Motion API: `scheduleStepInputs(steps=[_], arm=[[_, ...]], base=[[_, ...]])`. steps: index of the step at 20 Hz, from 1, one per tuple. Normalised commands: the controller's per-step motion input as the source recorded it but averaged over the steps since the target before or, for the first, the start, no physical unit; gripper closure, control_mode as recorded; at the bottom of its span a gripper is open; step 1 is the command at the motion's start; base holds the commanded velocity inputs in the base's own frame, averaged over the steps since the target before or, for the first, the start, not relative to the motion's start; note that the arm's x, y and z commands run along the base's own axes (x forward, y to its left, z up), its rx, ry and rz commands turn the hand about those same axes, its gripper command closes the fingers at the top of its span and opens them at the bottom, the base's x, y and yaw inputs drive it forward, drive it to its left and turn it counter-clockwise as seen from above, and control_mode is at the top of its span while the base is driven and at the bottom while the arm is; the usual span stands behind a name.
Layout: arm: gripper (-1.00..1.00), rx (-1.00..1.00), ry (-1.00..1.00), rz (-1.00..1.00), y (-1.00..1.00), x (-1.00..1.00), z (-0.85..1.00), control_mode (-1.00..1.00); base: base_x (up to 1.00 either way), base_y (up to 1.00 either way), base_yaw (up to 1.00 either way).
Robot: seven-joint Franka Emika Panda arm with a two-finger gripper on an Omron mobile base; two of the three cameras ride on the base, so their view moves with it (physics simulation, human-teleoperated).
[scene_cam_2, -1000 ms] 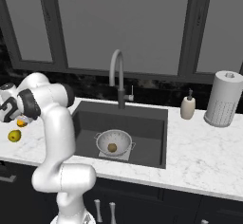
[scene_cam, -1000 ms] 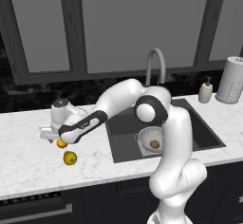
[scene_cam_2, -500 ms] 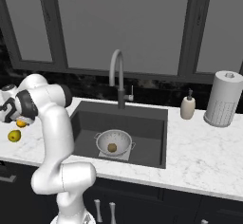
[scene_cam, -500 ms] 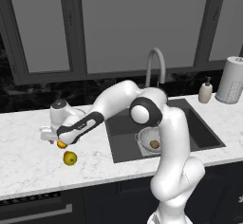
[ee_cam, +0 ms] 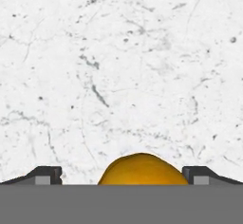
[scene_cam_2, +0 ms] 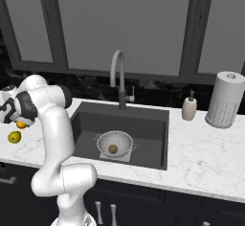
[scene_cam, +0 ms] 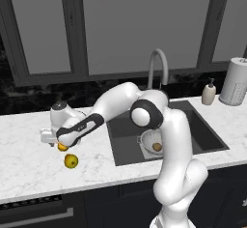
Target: Put the colander in the sink, put the kiwi, pear, tangerine in the colander, and turn on the sink faucet and pour water over the colander.
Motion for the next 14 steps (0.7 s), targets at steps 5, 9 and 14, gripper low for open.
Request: scheduleStepInputs(steps=[5, 9, 14], arm=[[1.0, 0.0, 0.09, -0.02, 0.0, -0.09, -0.32, -1.0], [1.0, 0.0, 0.07, -0.04, -0.03, -0.16, -0.4, -1.0], [1.0, 0.0, 0.01, -0.02, -0.07, -0.16, -0.24, -1.0]], base=[[0.0, 0.0, 0.0], [0.0, 0.0, 0.0], [0.0, 0.0, 0.0]])
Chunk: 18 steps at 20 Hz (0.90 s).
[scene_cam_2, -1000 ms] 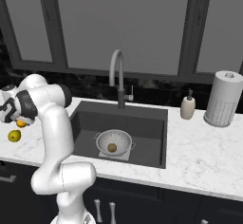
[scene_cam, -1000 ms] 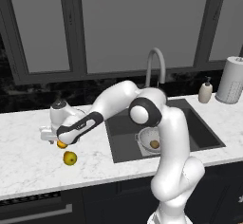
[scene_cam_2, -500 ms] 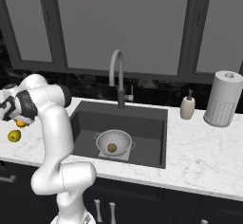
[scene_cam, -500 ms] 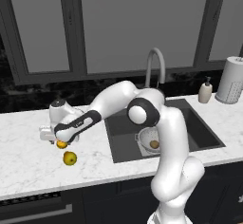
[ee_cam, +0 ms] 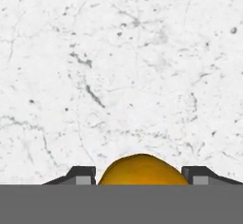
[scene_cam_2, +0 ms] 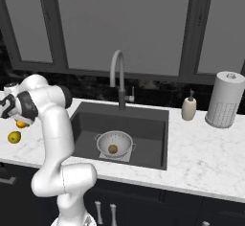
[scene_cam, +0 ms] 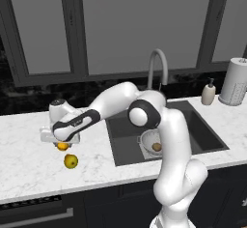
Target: Put the colander in the sink, put the kiwi, pear, tangerine in the colander, and turn on the sink faucet and pour water over the colander.
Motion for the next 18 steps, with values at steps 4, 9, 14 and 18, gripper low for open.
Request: scheduleStepInputs(steps=[4, 9, 14, 18], arm=[[1.0, 0.0, 0.0, 0.0, -0.4, -0.23, 0.25, -1.0], [1.0, 0.0, 0.0, 0.0, -0.61, -0.22, 0.36, -1.0], [1.0, 0.0, 0.0, 0.0, -0.84, -0.27, 0.23, -1.0], [1.0, 0.0, 0.0, 0.0, -0.86, -0.16, 0.2, -1.0]], base=[[0.0, 0.0, 0.0], [0.0, 0.0, 0.0], [0.0, 0.0, 0.0], [0.0, 0.0, 0.0]])
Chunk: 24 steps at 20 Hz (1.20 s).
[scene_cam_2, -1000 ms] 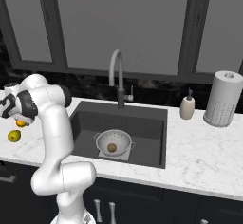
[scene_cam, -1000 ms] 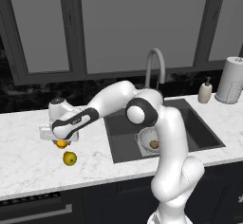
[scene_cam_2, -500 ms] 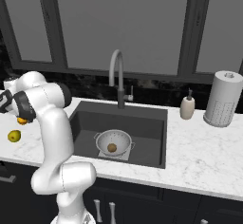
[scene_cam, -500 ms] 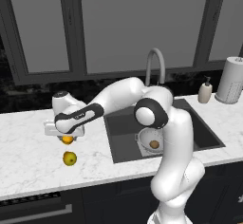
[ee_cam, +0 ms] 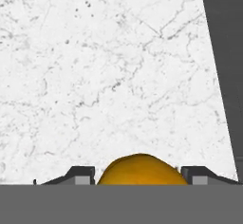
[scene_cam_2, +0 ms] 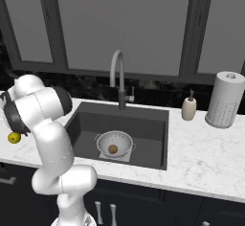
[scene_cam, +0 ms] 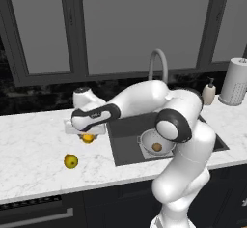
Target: Put the colander in the sink, put the kiwi, pear, tangerine in the colander, and turn on the sink faucet and pour water over the colander.
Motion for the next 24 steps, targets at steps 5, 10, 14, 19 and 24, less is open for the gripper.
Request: scheduleStepInputs(steps=[5, 10, 14, 19, 24], arm=[[1.0, 0.0, 0.02, 0.0, -0.87, -0.02, 0.15, -1.0], [1.0, -0.06, 0.01, 0.0, -0.92, 0.0, 0.04, -1.0], [1.0, -0.08, 0.0, 0.0, -0.97, 0.0, 0.0, -1.0], [1.0, -0.15, 0.0, -0.04, -0.89, 0.11, -0.11, -1.0], [1.0, -0.19, 0.0, -0.13, -0.77, 0.27, -0.22, -1.0]], base=[[0.0, 0.0, 0.0], [0.0, 0.0, 0.0], [0.0, 0.0, 0.0], [0.0, 0.0, 0.0], [0.0, 0.0, 0.0]])
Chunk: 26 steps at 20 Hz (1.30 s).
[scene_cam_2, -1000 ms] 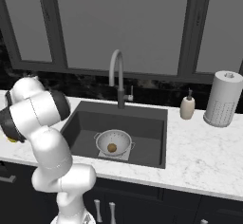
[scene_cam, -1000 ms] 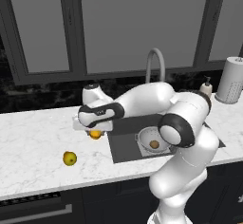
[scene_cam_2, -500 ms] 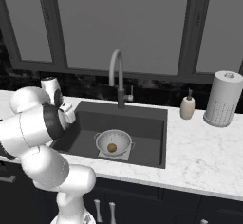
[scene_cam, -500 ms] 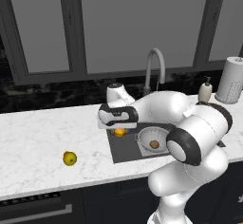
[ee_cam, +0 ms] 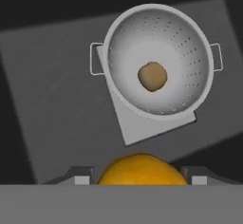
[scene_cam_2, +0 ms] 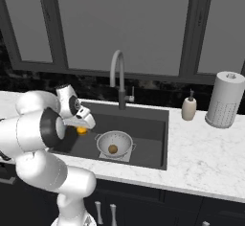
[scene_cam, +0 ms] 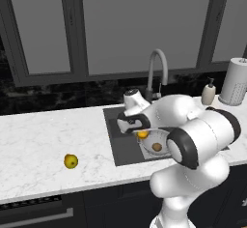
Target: Put the colander in the sink, put the kiwi, pear, tangerine in the colander, and turn on the sink faucet and pour water over the colander.
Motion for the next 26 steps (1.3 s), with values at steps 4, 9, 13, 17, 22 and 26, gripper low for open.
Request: scheduleStepInputs(steps=[4, 9, 13, 17, 22, 26], arm=[[1.0, -0.07, 0.01, -0.03, -0.47, 0.48, -0.32, -1.0], [1.0, 0.0, 0.01, 0.0, -0.22, 0.64, -0.26, -1.0], [1.0, 0.0, 0.01, 0.0, -0.28, 0.4, -0.29, -1.0], [1.0, 0.0, 0.1, 0.0, -0.39, 0.17, -0.37, -1.0], [1.0, 0.0, 0.08, 0.0, -0.33, 0.32, -0.44, -1.0], [1.0, 0.0, 0.0, 0.0, -0.16, 0.28, -0.49, -1.0]], base=[[0.0, 0.0, 0.0], [0.0, 0.0, 0.0], [0.0, 0.0, 0.0], [0.0, 0.0, 0.0], [0.0, 0.0, 0.0], [0.0, 0.0, 0.0]])
